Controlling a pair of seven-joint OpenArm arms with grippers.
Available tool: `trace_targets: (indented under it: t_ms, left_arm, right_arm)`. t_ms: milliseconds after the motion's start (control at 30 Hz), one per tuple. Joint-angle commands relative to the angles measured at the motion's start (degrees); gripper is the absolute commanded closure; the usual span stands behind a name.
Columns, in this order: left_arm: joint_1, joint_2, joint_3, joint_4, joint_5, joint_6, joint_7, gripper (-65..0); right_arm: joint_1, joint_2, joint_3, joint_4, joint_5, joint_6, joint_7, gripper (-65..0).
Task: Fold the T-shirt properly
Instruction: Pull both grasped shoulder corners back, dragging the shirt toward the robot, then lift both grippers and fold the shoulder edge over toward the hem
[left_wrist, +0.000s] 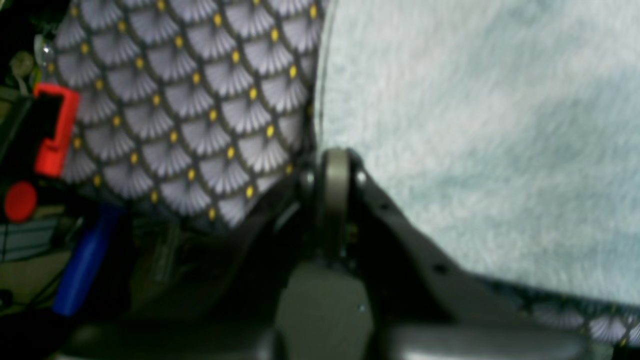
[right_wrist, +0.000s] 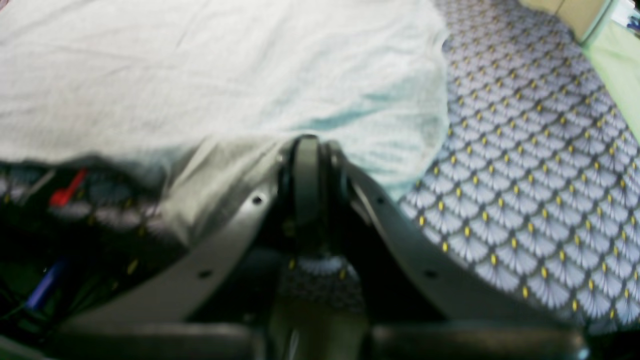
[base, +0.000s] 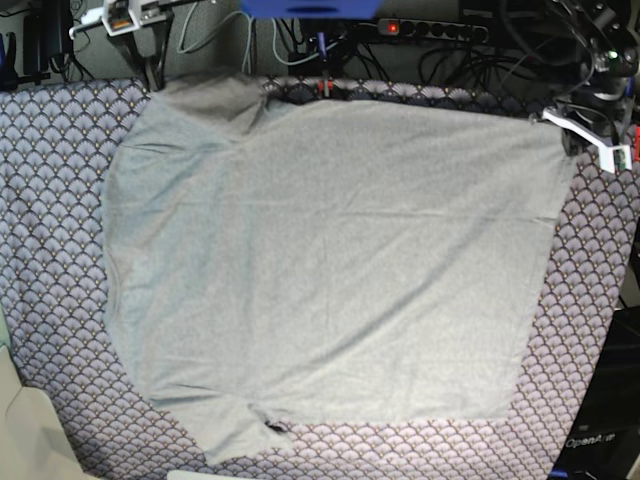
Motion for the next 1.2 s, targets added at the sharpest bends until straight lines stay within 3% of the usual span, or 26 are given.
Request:
trace_targets:
  t_ms: [0,133,367,567,733,967,1167]
  left_arm:
    - [-0.59,-0.61,-0.08,0.94,-0.49,0.2,-1.0,0.0]
    - [-2.88,-0.7,0.01,0.77,0.12,0.29,-1.0,0.0]
    - [-10.0,0.36,0.1,0.68,9.62,0.29,-1.0,0.0]
    - [-16.59,1.76,0.1,-0.9,18.23,0.29,-1.0,0.0]
    - [-21.16,2.29,1.42,-5.12,24.39,0.2,-1.0,0.0]
    - [-23.01,2.03,11.09,-10.22,27.11,0.29,-1.44,0.0]
    - [-24.06,2.12,16.54,-10.22,30.54,0.29,-1.61,0.0]
  right_arm:
    - [0.54,0.23,0.2,0.96,0.12,0.3,0.38,0.0]
    - [5.02,1.11,0.2,0.96,0.12,3.29,-5.16,0.0]
    - [13.46,1.2,3.01,1.05,0.12,6.1,-12.54,0.0]
    - [21.46,0.84,7.59,1.05,0.12,12.61,-19.22,0.0]
    - [27.53,2.69,7.76,0.88,0.12,12.78,-25.64,0.0]
    - [34.91,4.19,7.5,0.35,0.12,12.87,-32.59,0.0]
    - [38.96,6.47,7.32,-3.87,0.12,12.87,-34.43,0.0]
